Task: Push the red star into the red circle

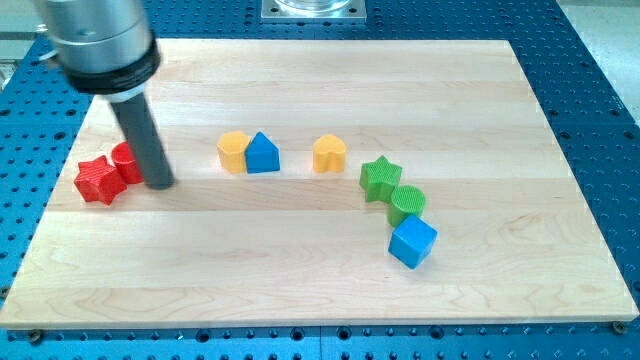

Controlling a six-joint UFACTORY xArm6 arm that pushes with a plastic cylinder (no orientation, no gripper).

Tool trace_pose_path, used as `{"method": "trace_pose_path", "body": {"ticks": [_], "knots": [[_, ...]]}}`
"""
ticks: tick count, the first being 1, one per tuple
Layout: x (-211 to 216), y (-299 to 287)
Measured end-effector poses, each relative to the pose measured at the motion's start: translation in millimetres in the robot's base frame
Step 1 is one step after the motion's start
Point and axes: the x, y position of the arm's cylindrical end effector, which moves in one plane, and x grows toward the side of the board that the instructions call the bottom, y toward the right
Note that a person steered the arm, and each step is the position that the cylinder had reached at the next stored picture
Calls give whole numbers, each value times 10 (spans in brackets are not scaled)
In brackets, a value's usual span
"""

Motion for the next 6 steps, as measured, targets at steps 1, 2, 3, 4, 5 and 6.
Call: {"method": "trace_pose_path", "body": {"ticks": [1,2,3,4,5,6], "knots": [[78,-414],[88,-667],[536,-834],[424,-1130],[162,-1134],[-155,-1128]]}}
